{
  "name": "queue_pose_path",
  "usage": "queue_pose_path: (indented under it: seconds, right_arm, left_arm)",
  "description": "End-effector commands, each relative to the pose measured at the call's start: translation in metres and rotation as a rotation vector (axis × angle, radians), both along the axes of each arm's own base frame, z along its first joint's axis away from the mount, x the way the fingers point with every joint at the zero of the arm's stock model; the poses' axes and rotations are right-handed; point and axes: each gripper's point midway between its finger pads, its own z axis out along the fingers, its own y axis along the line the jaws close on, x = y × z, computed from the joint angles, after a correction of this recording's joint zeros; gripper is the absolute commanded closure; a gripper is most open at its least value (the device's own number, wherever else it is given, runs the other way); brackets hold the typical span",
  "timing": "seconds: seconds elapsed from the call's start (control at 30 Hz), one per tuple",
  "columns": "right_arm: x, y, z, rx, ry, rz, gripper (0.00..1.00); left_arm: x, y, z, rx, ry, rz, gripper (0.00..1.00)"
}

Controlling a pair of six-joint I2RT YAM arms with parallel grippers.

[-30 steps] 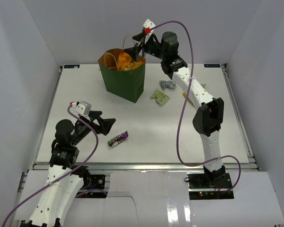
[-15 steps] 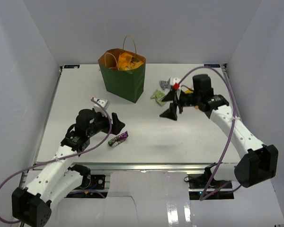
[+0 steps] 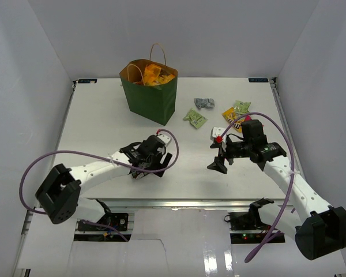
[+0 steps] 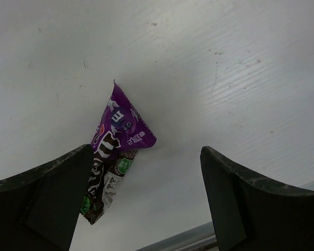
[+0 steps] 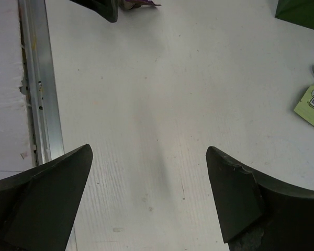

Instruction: Place the snacks into the paper bag

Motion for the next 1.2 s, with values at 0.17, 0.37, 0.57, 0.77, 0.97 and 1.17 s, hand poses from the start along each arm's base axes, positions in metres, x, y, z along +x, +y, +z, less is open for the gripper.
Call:
queue_pose_path:
  seconds: [0.17,0.37,0.57,0.77,0.97,1.17]
  right_arm:
    - [0.008,-0.005,-0.001,-0.019,-0.074,-0.013,0.05]
    - [0.007,-0.007,0.001,-0.015,-0.095,-0.018,0.05]
    - [0.005,-0.008,0.005,-0.008,-0.113,-0.020,0.05]
    - [0.004,-0.008,0.008,-0.002,-0.129,-0.019,0.05]
    - [0.003,-0.009,0.010,0.000,-0.140,-0.021,0.05]
    - [0.003,-0.010,0.012,0.001,-0.153,-0.024,0.05]
  left_arm:
    - [0.008,0.027,-0.020,0.295,-0.008,0.036,0.07]
    - [0.008,0.033,-0.048,0.402,0.046,0.011,0.15]
    - [0.016,0.027,-0.046,0.390,0.023,0.007,0.30]
    - [0.017,0.020,-0.032,0.316,-0.013,0.020,0.49]
    - [0.018,0.009,-0.009,0.207,-0.048,0.034,0.64]
    - [0.025,-0.024,0.051,-0.061,-0.125,0.027,0.68]
